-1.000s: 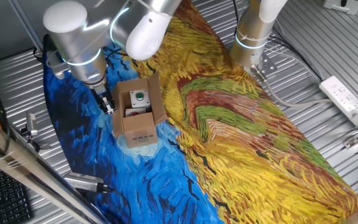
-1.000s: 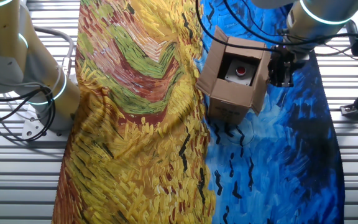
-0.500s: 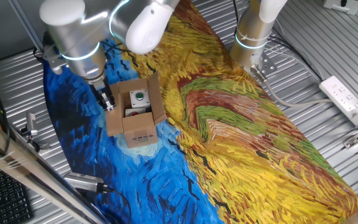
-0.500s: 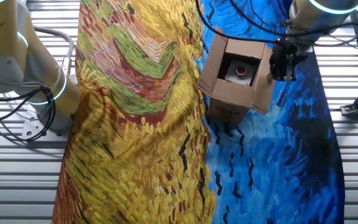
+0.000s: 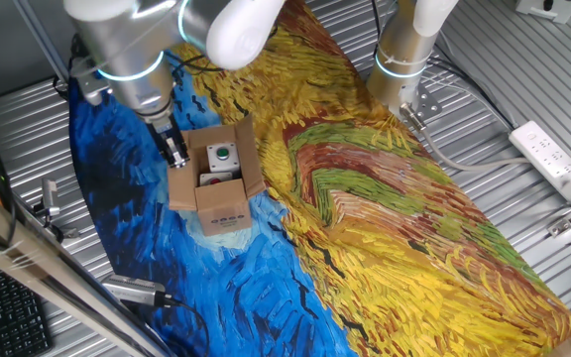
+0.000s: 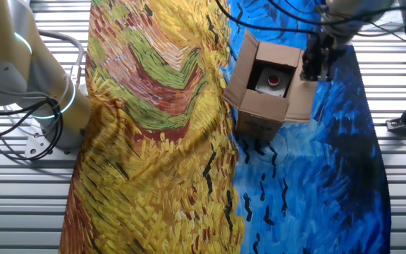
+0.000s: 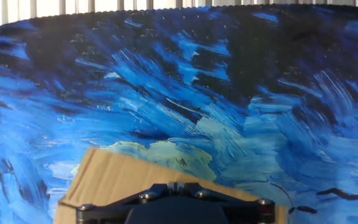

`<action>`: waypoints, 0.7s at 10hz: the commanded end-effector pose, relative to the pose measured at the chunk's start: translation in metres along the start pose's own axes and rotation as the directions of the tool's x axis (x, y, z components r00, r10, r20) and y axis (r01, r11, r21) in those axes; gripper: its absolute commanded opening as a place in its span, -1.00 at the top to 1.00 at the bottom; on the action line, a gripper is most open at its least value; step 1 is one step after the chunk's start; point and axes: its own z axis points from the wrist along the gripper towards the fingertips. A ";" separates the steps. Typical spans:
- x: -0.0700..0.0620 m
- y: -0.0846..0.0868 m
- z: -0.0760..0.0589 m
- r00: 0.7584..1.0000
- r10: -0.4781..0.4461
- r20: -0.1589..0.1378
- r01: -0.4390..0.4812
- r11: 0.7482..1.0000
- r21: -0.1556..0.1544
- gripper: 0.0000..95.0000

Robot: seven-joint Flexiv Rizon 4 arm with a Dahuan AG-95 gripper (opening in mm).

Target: Open a box

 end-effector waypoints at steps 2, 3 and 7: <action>0.028 -0.002 -0.006 0.999 0.052 0.002 -0.052 0.998 -0.042 1.00; 0.036 -0.008 -0.002 0.999 0.046 0.004 -0.046 0.998 -0.044 1.00; 0.070 -0.024 0.017 0.997 0.075 0.003 -0.074 0.995 -0.065 1.00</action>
